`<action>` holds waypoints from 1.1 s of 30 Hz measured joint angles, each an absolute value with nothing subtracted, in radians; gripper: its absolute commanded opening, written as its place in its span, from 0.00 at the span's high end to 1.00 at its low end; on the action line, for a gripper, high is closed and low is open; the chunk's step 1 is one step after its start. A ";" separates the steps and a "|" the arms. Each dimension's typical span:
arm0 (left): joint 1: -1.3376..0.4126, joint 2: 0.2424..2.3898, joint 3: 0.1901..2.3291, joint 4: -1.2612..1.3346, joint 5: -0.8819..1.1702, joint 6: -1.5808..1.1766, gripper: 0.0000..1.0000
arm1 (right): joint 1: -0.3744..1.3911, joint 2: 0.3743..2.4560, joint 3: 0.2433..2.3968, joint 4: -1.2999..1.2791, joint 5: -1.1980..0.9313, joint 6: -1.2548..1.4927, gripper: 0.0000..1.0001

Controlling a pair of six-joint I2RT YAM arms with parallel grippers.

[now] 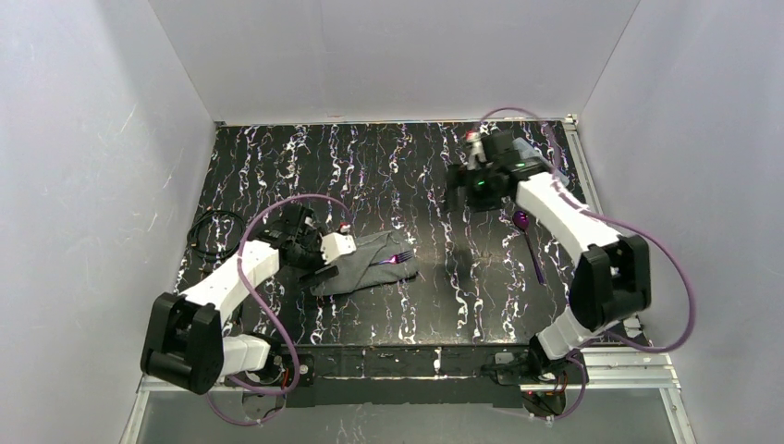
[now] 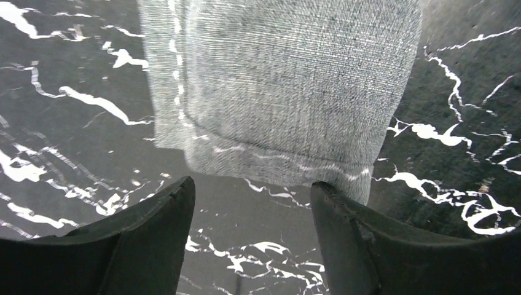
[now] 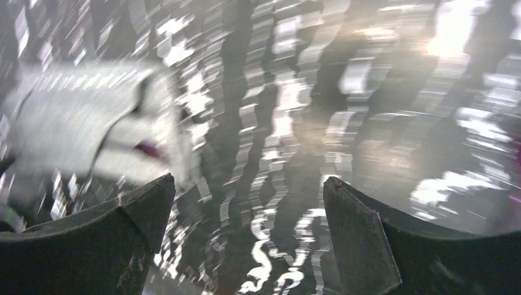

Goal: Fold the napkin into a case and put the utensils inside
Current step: Pick up the spoon from the corner of the board.

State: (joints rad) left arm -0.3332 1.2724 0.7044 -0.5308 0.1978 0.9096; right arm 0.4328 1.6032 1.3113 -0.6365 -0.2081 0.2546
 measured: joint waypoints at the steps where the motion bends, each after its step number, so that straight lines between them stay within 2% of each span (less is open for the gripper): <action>1: -0.333 1.259 0.719 -0.544 0.201 0.902 0.30 | 0.385 1.584 1.311 -0.644 -0.167 0.261 0.01; 5: -0.328 1.229 0.800 -0.613 0.224 0.875 0.28 | 0.189 1.545 1.311 -0.659 0.050 0.286 0.01; 8: -0.315 1.227 0.868 -0.668 0.253 0.856 0.27 | 0.140 1.553 1.294 -0.655 0.192 0.294 0.02; 11: -0.301 1.229 0.939 -0.727 0.276 0.834 0.24 | 0.118 1.562 1.226 -0.616 0.257 0.319 0.08; 18: -0.276 1.229 1.057 -0.810 0.278 0.764 0.22 | -0.006 1.654 1.148 -0.561 0.211 0.363 0.18; 21: -0.249 1.229 1.108 -0.828 0.278 0.722 0.21 | -0.046 1.652 1.085 -0.513 0.175 0.385 0.17; 24: -0.228 1.237 1.188 -0.842 0.270 0.675 0.20 | -0.070 1.653 1.044 -0.506 0.148 0.402 0.12; 26: -0.213 1.259 1.264 -0.854 0.261 0.638 0.10 | -0.070 1.656 1.035 -0.494 0.123 0.413 0.12; 30: -0.179 1.324 1.410 -0.871 0.243 0.568 0.06 | -0.067 1.673 1.012 -0.455 0.072 0.432 0.16; 33: -0.148 1.320 1.422 -0.862 0.239 0.538 0.04 | -0.065 1.678 0.995 -0.422 0.049 0.443 0.21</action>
State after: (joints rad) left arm -0.1478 1.3201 1.4216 -0.8619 0.2386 0.5381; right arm -0.0650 1.6775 0.9955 -0.4225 0.0486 0.4431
